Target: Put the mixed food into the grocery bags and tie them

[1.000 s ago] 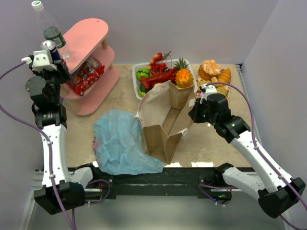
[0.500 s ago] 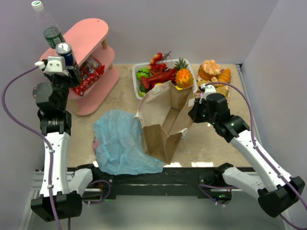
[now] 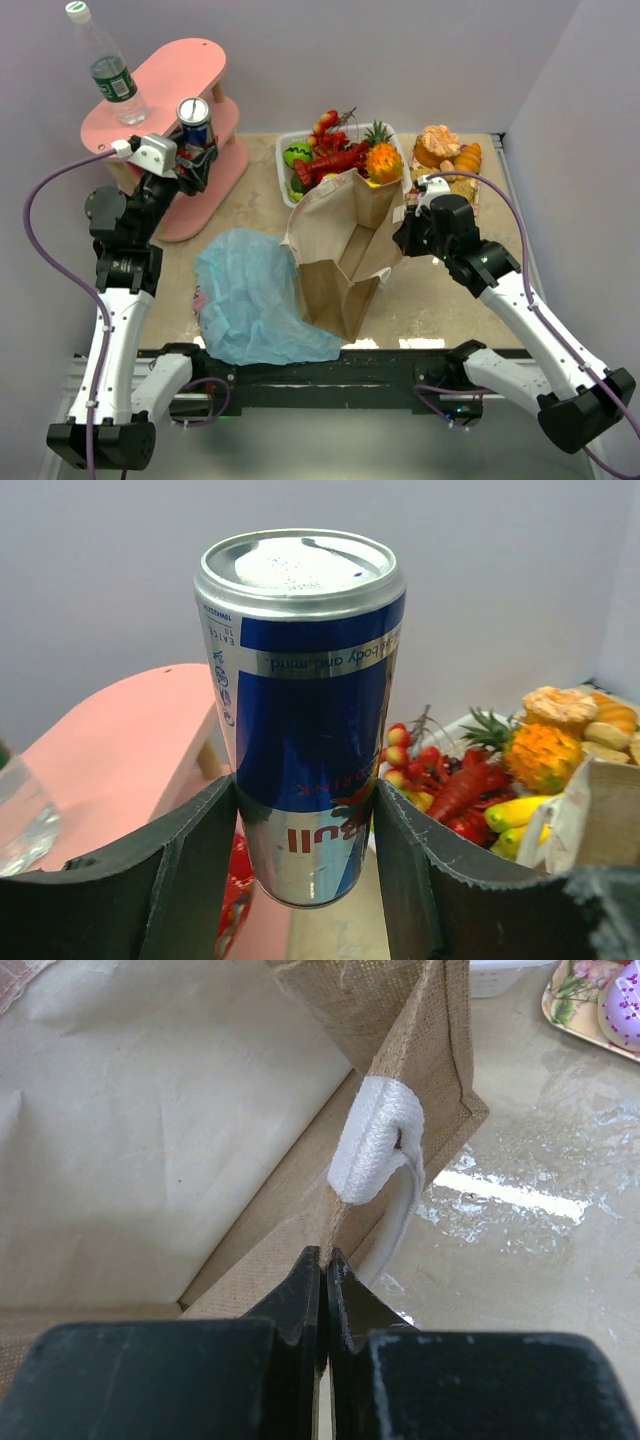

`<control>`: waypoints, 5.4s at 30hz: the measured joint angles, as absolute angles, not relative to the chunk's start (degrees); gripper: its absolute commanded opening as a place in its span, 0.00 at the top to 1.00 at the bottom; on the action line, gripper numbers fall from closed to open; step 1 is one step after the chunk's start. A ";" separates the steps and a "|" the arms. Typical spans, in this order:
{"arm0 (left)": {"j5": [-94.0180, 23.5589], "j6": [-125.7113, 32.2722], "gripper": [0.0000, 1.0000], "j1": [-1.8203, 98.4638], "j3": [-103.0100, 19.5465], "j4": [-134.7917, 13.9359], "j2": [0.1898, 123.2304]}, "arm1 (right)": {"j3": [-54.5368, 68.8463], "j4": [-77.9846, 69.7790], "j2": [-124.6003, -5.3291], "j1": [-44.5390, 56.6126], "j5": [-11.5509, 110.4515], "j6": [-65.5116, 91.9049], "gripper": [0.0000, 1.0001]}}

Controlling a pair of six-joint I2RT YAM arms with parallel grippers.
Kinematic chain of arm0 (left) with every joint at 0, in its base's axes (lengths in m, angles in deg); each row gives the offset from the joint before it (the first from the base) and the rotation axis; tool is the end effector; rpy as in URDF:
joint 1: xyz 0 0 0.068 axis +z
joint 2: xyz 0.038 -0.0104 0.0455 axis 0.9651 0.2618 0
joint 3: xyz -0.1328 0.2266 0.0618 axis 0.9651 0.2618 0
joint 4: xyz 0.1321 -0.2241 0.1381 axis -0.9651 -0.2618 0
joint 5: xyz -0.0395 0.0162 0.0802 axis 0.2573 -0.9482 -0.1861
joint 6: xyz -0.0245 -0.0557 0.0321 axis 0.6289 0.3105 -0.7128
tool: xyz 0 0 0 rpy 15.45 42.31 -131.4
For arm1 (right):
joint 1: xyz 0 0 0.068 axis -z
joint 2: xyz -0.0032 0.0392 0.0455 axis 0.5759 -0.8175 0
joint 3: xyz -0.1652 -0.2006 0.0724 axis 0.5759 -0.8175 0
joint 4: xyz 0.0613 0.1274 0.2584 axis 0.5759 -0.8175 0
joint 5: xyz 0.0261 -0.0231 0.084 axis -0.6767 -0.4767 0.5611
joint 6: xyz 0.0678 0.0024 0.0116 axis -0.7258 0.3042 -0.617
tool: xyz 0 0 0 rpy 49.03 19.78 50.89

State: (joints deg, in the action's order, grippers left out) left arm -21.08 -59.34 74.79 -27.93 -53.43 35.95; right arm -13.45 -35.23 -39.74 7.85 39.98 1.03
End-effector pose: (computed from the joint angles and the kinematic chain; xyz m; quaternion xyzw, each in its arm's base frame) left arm 0.2381 -0.0212 0.4524 0.1625 0.5763 -0.1075 0.7937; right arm 0.2351 0.1194 0.3155 -0.0561 0.8751 0.1760 0.4473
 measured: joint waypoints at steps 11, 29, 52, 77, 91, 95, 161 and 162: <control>-12.64 -54.16 1.00 68.23 -26.03 -47.77 38.25 | -13.45 -35.21 -39.74 7.85 40.03 1.03 1.00; -12.79 -55.95 1.00 40.21 -26.84 -49.87 57.68 | -13.45 -35.17 -39.74 7.85 40.31 1.01 1.00; -18.91 -59.08 0.00 37.26 -27.45 -55.66 66.38 | -13.45 -35.50 -39.61 7.85 39.96 0.57 0.98; -68.40 -57.85 0.00 69.83 -51.80 -70.87 55.60 | -13.76 -35.25 -37.93 7.85 40.09 0.57 0.87; -57.03 -54.40 0.00 84.93 -51.58 -68.20 63.62 | -13.50 -35.43 -37.95 7.85 41.08 0.57 0.88; -53.21 -54.38 0.01 85.63 -50.29 -63.29 64.98 | -12.76 -35.69 -38.19 7.85 41.40 0.57 0.88; -22.72 -49.31 0.35 31.25 -39.73 -83.26 76.91 | -9.13 -38.66 -37.86 7.83 32.27 2.73 0.87; -22.54 -49.44 0.27 31.07 -39.28 -83.39 77.09 | -9.06 -38.66 -37.88 7.83 32.29 2.76 0.87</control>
State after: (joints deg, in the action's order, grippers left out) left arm -22.54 -49.44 31.07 -39.28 -83.39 77.09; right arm -9.06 -38.66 -37.88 7.83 32.29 2.76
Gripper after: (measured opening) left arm 0.591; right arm 0.132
